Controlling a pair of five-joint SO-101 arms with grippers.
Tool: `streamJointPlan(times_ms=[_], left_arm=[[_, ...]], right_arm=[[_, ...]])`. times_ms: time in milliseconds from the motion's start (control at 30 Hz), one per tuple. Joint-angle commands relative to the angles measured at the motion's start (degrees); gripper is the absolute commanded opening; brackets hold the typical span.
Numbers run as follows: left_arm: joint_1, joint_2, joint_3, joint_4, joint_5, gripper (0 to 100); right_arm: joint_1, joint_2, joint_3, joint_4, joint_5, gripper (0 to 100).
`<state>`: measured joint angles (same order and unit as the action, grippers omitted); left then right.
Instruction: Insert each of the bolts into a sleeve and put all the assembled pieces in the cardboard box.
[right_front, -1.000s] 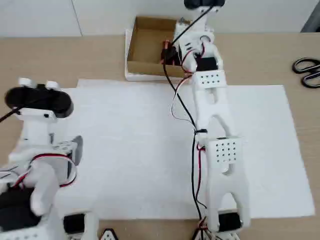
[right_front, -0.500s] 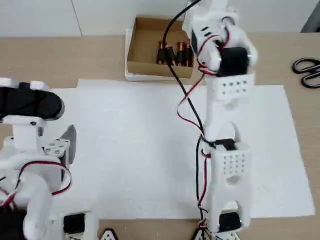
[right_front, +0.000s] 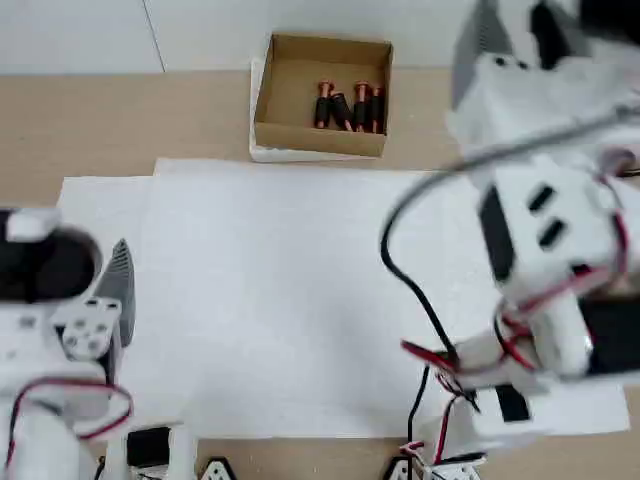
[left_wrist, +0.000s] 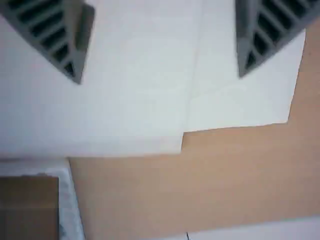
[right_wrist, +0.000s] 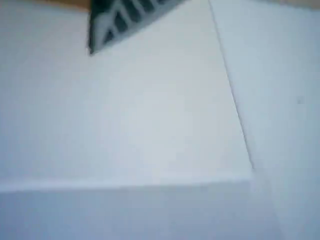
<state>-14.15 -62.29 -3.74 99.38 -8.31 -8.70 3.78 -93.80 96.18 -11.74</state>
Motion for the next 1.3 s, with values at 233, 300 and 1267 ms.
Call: streamJointPlan(times_ms=[233, 300, 1267], left_arm=[[-0.35, -12.4, 7.78, 1.05, 2.02, 19], [-0.35, -15.38, 10.24, 1.05, 2.02, 19], [-0.26, -41.93, 46.73, -12.13, 1.67, 19]], right_arm=[[6.64, -27.56, 27.52, 0.92, 5.45, 17.0], [6.55, -34.68, 39.12, 0.75, 6.07, 17.1], [7.52, -105.8, 161.49, -47.96, 5.98, 17.2]])
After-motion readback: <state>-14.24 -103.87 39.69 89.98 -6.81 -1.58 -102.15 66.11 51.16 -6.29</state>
